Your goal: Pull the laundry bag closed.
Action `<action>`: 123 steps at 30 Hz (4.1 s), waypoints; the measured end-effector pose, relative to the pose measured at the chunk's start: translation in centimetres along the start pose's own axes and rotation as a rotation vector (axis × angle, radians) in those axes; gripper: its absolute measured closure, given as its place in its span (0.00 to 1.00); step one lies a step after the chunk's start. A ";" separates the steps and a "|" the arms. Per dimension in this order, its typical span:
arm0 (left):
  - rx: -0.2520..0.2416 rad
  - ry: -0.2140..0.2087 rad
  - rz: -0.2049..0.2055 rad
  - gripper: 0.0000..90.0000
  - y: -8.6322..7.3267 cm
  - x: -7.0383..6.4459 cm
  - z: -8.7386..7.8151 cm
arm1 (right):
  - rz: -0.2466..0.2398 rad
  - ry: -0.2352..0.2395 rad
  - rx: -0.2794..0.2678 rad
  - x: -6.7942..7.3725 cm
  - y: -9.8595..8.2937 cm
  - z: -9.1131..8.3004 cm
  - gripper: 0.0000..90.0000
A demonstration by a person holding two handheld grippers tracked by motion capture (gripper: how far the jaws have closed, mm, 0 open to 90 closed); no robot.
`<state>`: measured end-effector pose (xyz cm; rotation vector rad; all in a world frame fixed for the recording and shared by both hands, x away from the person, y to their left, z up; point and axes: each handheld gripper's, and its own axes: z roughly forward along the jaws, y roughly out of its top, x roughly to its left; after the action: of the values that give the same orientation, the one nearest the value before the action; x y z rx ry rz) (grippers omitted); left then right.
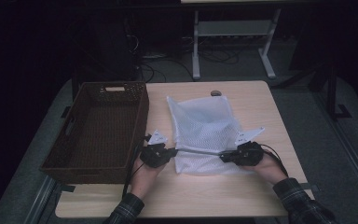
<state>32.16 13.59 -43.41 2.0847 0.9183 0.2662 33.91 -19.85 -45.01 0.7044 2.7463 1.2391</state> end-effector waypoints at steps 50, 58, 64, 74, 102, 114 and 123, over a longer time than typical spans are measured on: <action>0.012 0.079 -0.031 0.98 0.1 0.4 0.2 | 0.090 -0.156 0.031 -2.6 -4.5 -4.2 0.96; 0.024 0.085 -0.047 0.98 0.0 0.6 0.3 | 0.099 -0.165 0.035 -2.8 -4.9 -4.3 0.96; 0.028 0.054 -0.056 0.97 -0.1 0.6 0.2 | 0.101 -0.155 0.017 -2.8 -4.9 -4.3 0.95; 0.042 0.017 -0.054 0.56 -0.1 0.6 0.2 | 0.107 -0.165 -0.021 -2.7 -4.9 -4.7 0.66; 0.054 -0.109 0.090 0.10 -2.7 -2.4 -2.7 | 0.153 -0.263 -0.093 0.4 -6.7 -7.5 0.16; 0.095 -0.099 0.119 0.03 -4.8 -3.6 -3.5 | 0.176 -0.310 -0.108 2.5 -8.9 -9.1 0.11; 0.110 -0.099 0.126 0.03 -5.0 -3.8 -3.1 | 0.170 -0.311 -0.103 2.8 -9.5 -9.2 0.11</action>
<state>25.40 14.86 -44.79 2.2403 0.7590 0.1801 25.70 -30.57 -45.24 1.0400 2.3969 1.1734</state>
